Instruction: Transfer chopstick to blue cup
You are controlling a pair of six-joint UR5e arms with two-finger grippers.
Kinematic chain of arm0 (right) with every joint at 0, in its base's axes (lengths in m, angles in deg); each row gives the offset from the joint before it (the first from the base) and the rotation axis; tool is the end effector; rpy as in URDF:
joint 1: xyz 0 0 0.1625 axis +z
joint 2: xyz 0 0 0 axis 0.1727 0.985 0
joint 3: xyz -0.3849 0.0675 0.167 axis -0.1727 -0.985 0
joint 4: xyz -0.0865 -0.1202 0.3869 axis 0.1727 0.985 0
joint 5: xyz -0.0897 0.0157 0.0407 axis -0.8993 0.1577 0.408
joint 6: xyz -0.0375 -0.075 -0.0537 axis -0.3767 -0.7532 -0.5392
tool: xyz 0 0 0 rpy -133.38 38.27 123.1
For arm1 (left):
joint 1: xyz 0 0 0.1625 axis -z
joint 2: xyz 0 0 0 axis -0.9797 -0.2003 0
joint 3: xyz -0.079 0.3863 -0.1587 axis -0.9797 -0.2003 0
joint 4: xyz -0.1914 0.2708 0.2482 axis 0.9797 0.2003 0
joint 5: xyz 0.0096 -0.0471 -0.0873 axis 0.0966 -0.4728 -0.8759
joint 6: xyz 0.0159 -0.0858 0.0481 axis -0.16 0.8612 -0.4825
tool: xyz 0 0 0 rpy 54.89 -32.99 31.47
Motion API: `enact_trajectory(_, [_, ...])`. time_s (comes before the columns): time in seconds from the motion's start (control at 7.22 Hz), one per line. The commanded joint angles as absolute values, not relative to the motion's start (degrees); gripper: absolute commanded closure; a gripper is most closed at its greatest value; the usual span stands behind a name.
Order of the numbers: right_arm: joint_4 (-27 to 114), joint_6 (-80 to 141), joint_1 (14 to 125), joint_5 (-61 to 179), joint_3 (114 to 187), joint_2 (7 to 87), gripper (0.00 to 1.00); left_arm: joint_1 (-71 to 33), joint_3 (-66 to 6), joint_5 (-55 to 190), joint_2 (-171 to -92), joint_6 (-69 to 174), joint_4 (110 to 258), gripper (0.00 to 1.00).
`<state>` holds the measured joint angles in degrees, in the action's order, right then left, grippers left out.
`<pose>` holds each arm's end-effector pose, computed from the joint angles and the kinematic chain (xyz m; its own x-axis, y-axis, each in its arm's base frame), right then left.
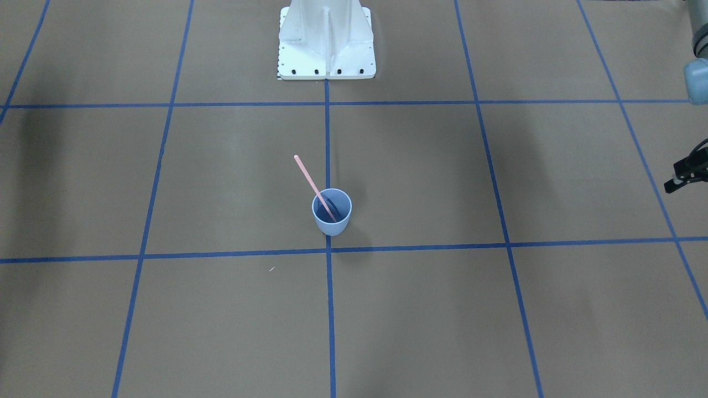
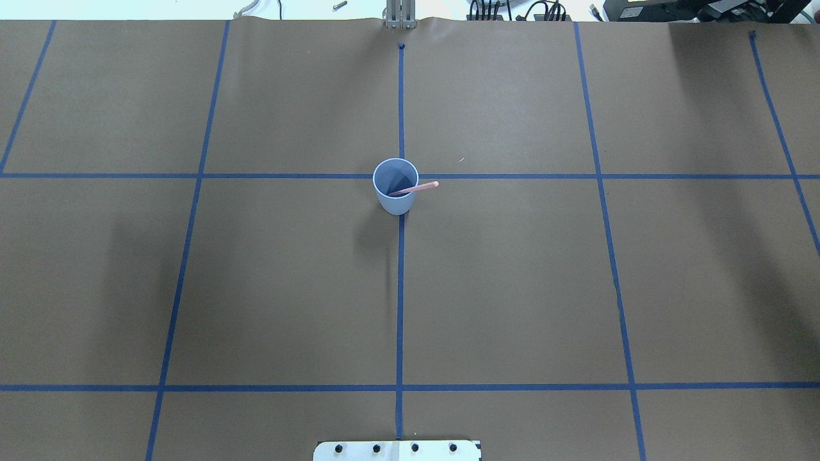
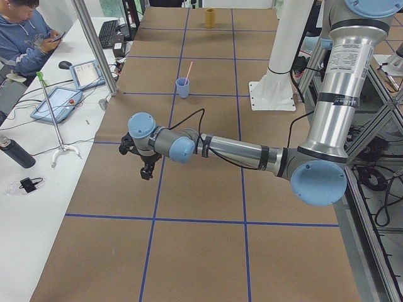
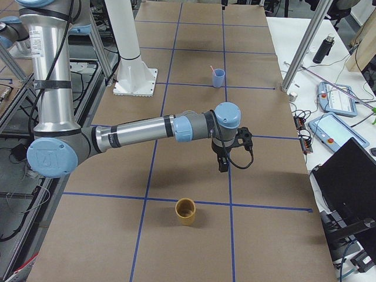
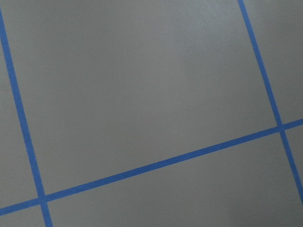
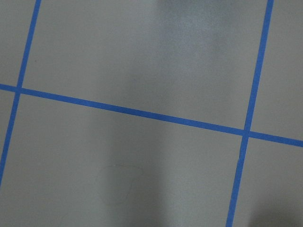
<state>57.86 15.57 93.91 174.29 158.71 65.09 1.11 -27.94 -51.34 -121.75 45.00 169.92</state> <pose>0.0057 -0.5097 0.5435 0.6514 -0.1879 0.7351 0.0817 0.9806 0.1783 0.0488 -0.5763 0.5443 0.5934 0.2682 -0.7590 -0.0972 0.9598 0.2631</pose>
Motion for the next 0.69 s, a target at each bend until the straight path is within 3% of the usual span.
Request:
enact_trajectory(0.0, [57.8,16.1,93.9,173.1,158.6,64.5,0.00,1.2,-27.7,-51.0,-121.0,44.7,169.7,0.02])
enact_trajectory(0.55, [57.6,15.6,94.3,170.7,158.3,65.4,0.00,1.1,-28.1,-51.4,-120.7,45.2,169.5,0.02])
